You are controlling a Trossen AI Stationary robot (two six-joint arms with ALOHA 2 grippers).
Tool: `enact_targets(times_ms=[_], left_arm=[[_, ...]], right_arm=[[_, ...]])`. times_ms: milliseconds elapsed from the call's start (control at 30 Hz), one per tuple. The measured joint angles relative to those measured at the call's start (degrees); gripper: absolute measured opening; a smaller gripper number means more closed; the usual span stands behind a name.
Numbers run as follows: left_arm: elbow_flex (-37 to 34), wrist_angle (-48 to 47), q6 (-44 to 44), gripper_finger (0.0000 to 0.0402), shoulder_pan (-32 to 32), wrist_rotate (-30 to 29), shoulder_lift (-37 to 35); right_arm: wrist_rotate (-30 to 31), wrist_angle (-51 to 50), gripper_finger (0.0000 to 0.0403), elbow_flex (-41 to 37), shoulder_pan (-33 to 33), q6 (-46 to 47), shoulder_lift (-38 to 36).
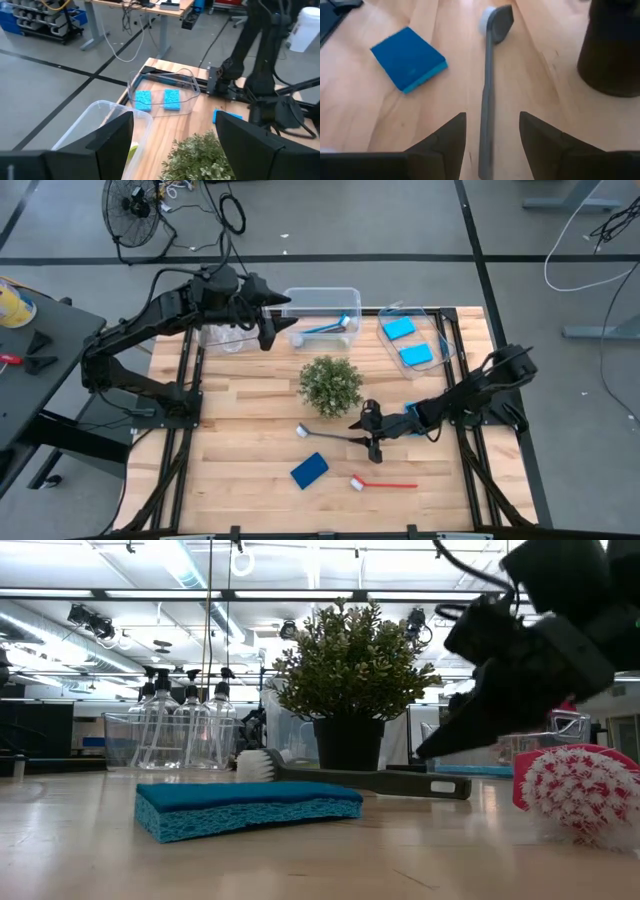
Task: Pick & Place Kitchen Sink Supplies
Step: Put the gray dish brush into the white bin
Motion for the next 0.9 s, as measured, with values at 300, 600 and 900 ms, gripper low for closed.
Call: enact_targets(times_ms=[300,600,900], left_arm=[[0.0,0.0,-1.3,0.0288,0.0,-1.4,0.0],[0.0,0.3,-3.0,0.0288,0.0,-1.4,0.0],[0.0,0.4,-3.1,0.0288,0.0,-1.4,0.0]], right_arm=[[-0.8,6.4,0.0185,0.2,0.0,0.0,8.6],[-0.4,6.9,0.0142,0.5,0.0,-1.2,9.7],[-3.0,8.1,0.0022,0.5,0.0,-0.1,9.8]])
